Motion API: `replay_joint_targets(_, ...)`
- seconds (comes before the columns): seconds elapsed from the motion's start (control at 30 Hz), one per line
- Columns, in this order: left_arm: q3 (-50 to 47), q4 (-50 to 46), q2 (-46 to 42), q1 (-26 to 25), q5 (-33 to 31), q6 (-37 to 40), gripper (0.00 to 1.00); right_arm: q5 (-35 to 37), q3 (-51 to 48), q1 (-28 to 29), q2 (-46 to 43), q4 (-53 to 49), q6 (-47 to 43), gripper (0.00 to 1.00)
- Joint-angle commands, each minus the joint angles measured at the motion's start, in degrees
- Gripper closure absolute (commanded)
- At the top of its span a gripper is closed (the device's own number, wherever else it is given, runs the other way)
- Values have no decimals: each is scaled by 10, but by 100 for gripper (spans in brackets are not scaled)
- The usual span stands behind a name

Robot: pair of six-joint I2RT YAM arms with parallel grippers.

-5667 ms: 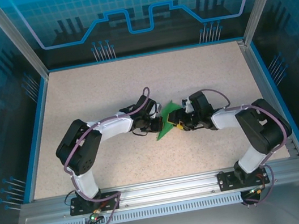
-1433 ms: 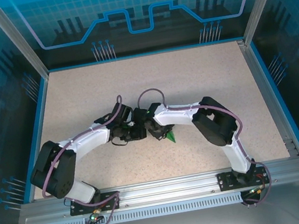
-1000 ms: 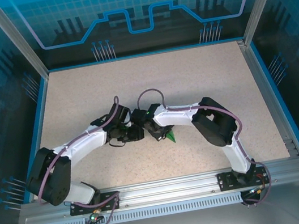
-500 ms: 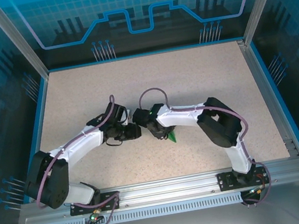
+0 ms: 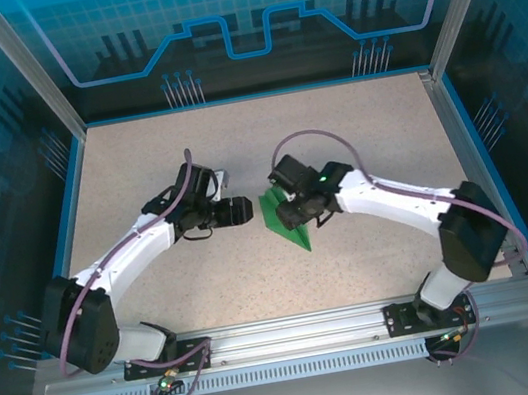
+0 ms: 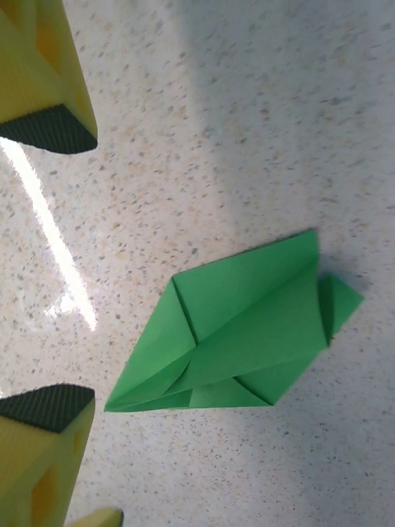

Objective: Fold a paper plane with a square sheet of paper (pick it up from the middle)
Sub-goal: Reset both arms

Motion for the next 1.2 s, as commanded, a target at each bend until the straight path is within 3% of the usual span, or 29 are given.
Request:
replay_joint_targets(0.0,17,-16,-19,6,-79,45,12,-94,-49,-40,-59,87,-92,35)
replay_joint_targets(0.1,-3,21,-34,19,-104,64,6,-141,-116,-95,-117,169,-127,26)
replay_joint_targets(0.2,-28,62,-41,33,-186,88,1,-151,-181,-155,-166,239,-139,19)
replay_joint_targets(0.43,-99,179,-22,111,-252,109,1,-33,-297,-272,-204,376,-162,9)
replay_joint_targets(0.6,-141,268,-18,140,-278,145,1,-52,-338,-367,-195,461,-161,5)
replay_joint_targets(0.83,-163,373,40,158,-281,179,1,-86,-353,-399,-107,588,-176,1)
replay_joint_targets(1.17,-164,409,64,161,-243,190,1,-94,-362,-400,-87,614,-186,1)
